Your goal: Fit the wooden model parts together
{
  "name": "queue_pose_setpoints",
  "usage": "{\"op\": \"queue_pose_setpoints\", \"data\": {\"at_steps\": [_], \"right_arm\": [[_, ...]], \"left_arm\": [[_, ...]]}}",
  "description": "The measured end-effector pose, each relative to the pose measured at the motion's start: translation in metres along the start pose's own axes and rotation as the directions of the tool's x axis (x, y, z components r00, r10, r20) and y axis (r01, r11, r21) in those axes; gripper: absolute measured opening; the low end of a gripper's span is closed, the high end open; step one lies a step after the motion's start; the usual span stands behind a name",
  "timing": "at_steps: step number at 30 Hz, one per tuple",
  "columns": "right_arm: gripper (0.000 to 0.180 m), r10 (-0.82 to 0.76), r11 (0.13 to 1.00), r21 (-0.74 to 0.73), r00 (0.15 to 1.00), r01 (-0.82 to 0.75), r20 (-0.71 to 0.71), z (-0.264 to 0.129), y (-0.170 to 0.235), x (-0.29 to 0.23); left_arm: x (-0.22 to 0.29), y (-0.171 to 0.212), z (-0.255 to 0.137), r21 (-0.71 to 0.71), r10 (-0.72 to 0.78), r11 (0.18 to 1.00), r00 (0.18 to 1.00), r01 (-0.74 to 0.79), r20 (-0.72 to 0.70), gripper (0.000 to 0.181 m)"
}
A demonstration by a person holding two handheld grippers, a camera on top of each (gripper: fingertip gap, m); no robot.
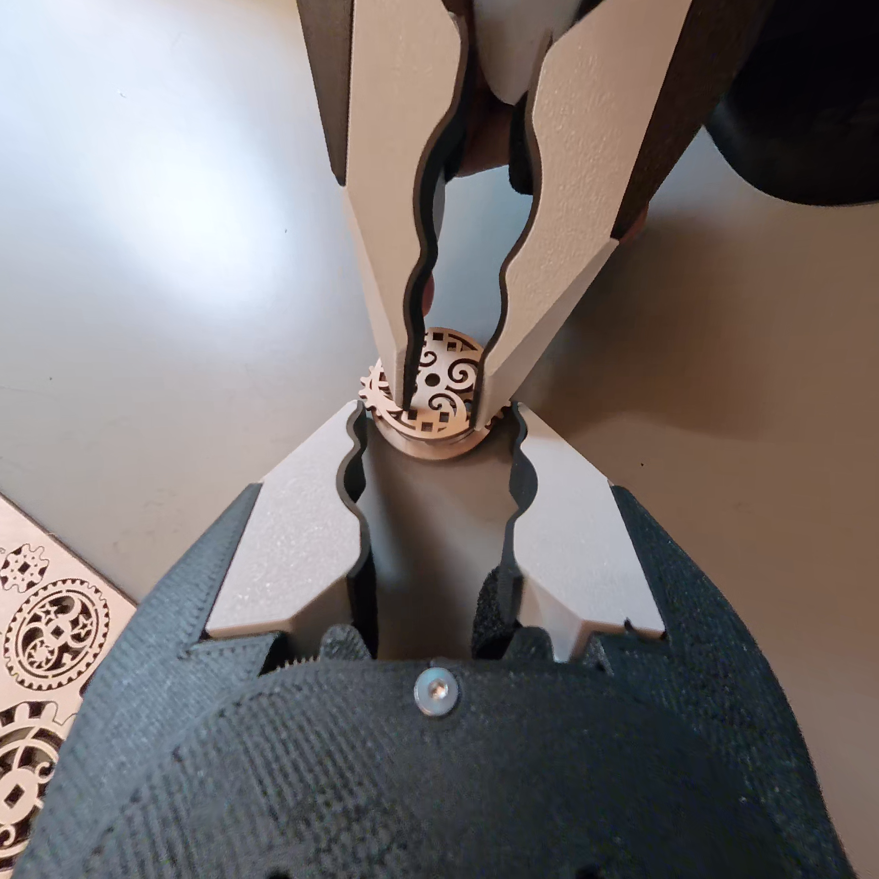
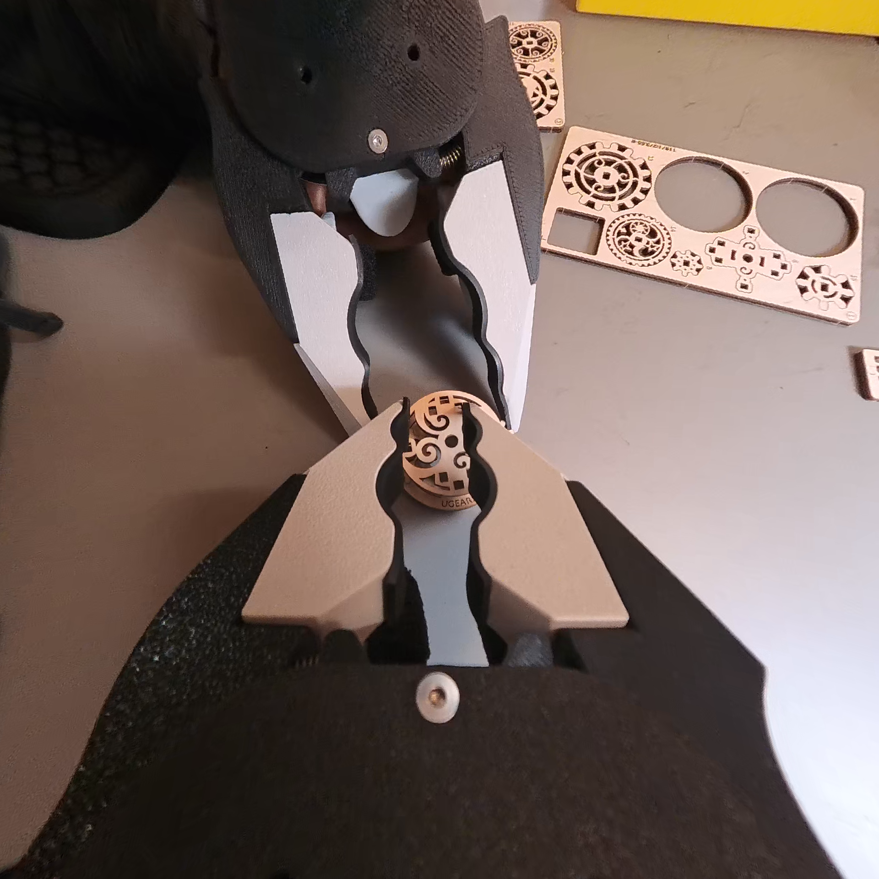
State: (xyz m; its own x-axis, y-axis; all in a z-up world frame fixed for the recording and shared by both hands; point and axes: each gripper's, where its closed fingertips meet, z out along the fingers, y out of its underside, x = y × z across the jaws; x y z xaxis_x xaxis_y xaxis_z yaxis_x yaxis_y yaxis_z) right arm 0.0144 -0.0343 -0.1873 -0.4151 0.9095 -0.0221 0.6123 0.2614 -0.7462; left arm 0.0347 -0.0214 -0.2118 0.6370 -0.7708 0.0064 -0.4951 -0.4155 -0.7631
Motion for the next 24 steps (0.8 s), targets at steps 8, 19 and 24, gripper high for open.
{"op": "queue_pose_setpoints", "data": {"at_steps": [8,19,24], "right_arm": [[0.019,0.024,1.0,-0.004,1.0,-0.024,-0.003,-0.0001,-0.0002,0.0004],[0.019,0.033,0.999,-0.007,0.999,-0.034,-0.006,-0.0006,0.0008,0.0011],[0.018,0.074,0.997,0.001,0.997,-0.074,0.008,-0.0009,0.0015,0.0021]], "left_arm": [[0.0,0.0,0.0001,0.0,0.001,1.0,1.0,-0.001,0.001,0.059],[0.0001,-0.0002,0.0,0.001,0.004,1.0,1.0,-0.004,0.002,0.059],[0.0002,-0.0001,0.0002,-0.001,0.0,1.0,1.0,0.0,-0.002,0.059]]}}
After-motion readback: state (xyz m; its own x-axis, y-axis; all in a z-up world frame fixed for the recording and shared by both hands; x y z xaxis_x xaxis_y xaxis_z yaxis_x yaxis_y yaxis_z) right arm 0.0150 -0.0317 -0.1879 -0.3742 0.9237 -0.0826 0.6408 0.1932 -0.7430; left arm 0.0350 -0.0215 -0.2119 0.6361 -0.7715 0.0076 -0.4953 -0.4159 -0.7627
